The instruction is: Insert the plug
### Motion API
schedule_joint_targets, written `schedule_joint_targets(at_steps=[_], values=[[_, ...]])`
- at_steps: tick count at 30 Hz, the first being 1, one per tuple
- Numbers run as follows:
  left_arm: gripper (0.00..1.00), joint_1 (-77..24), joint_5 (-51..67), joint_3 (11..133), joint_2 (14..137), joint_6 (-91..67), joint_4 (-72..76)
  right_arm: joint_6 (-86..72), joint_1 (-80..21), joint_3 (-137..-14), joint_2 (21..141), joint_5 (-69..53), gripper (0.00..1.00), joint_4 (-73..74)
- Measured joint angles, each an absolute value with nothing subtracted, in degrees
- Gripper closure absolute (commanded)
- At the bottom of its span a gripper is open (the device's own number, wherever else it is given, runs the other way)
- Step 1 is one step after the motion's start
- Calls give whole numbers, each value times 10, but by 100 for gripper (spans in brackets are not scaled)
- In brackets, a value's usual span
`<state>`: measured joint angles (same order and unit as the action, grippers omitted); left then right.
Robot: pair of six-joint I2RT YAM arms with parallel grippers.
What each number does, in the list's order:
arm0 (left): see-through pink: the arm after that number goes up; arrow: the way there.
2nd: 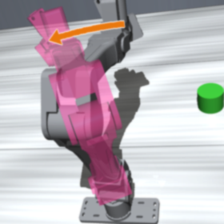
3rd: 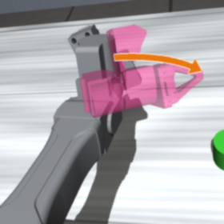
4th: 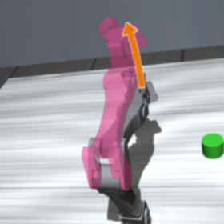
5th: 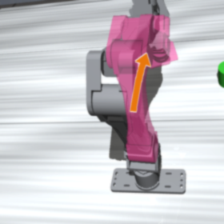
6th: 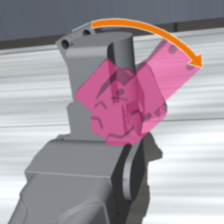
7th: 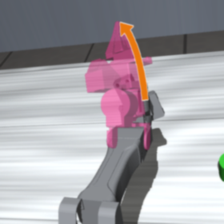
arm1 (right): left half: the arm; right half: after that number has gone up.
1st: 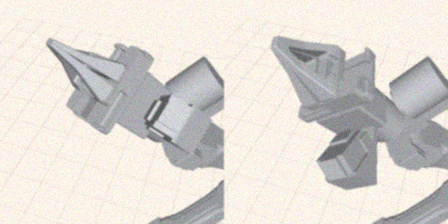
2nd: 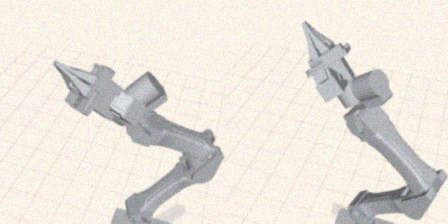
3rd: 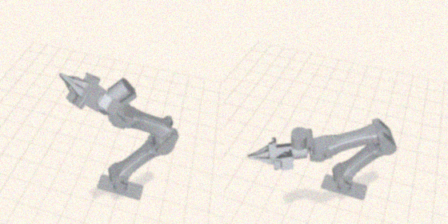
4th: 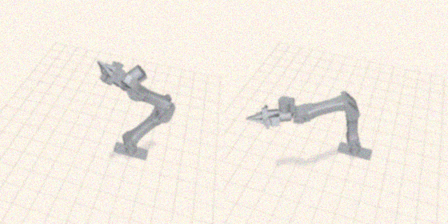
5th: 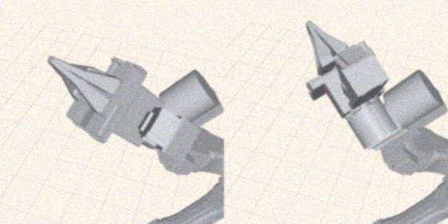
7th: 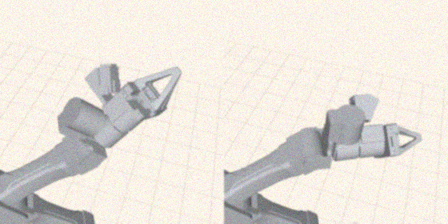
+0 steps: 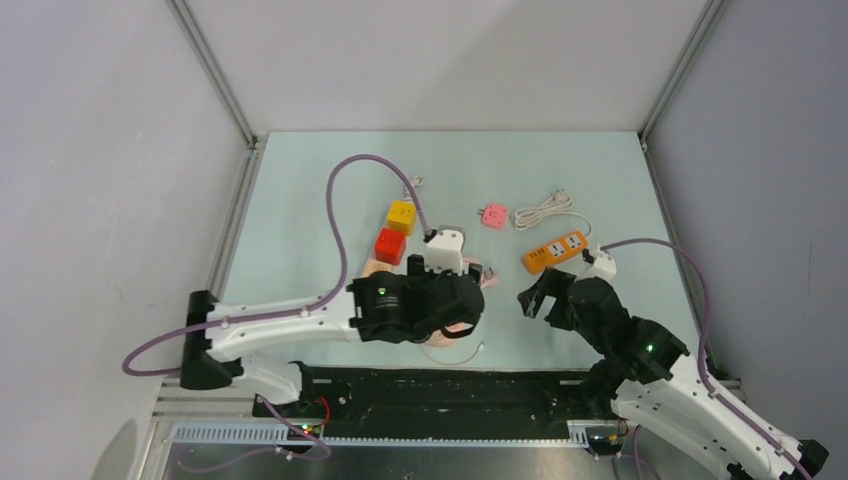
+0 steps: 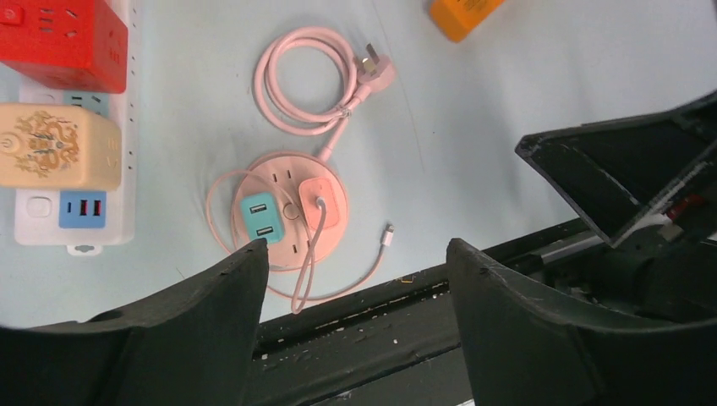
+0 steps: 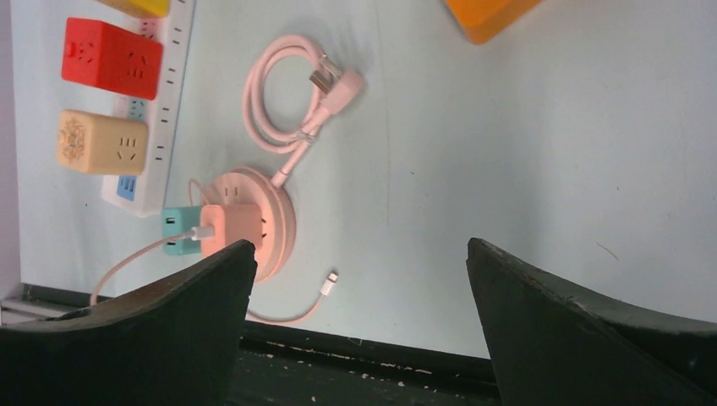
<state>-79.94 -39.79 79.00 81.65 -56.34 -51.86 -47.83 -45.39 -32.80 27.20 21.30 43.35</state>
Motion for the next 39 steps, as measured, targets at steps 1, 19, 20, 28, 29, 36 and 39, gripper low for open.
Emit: schedule_joint_targets(at_steps=[1,19,20,28,29,36,39], values=[[18,-797,-397,786,803,-552,-513,-467,-447,-338,285,204,1,425],[16,-588,-276,541,527,-480,-372,-299,-257,-619,763,84,10,269],[16,-577,-264,531,521,-479,-365,-294,-254,-635,793,81,11,262],[16,-501,-179,477,513,-474,-318,-258,-248,-787,1014,90,11,267],[16,-493,-172,474,513,-474,-316,-254,-249,-810,1040,94,11,272],[16,-460,-135,465,520,-474,-296,-251,-260,-965,1182,154,9,313],[16,-456,-127,459,526,-475,-284,-263,-255,-970,1205,178,18,317]])
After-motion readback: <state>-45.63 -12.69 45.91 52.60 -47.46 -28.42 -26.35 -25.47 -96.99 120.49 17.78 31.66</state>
